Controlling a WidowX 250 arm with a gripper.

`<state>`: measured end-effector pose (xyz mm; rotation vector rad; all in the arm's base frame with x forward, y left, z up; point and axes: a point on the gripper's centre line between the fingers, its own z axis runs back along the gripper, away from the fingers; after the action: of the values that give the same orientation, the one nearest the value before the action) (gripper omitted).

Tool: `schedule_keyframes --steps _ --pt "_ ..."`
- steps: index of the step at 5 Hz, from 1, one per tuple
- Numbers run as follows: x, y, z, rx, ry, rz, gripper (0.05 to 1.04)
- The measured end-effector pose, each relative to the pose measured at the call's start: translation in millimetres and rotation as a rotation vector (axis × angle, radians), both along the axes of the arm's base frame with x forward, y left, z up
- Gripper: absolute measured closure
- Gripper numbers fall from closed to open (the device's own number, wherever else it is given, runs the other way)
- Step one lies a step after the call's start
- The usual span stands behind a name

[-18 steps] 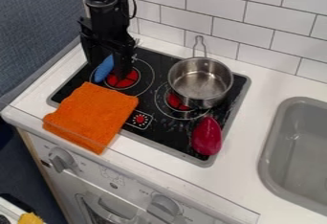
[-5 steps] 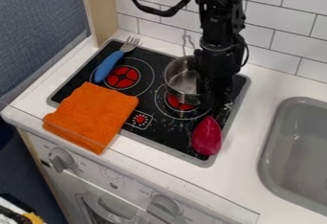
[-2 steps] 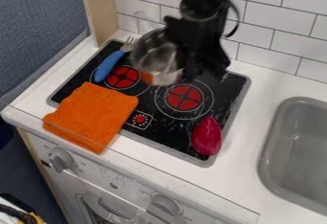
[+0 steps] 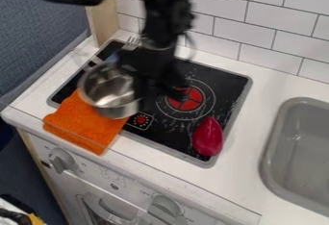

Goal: Moved pot on top of orange cloth

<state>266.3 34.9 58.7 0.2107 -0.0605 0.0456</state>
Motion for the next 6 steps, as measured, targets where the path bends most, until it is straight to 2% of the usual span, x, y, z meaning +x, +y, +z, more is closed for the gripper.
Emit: schedule_keyframes --steps 1,2,4,5,6 --pt "-9.2 16.1 -8.2 -0.018 0.008 0.019 1.001" --pt "-16.9 34.7 -12.7 -0.053 0.006 0.091 1.001" --pt "-14.7 38.8 -25.1 -0.072 0.012 0.079 0.972" --pt "-14.9 37.9 -32.3 -0.092 0.031 0.095 0.791" --pt "-13.3 37.4 -31.9 -0.102 0.026 0.078 0.5"
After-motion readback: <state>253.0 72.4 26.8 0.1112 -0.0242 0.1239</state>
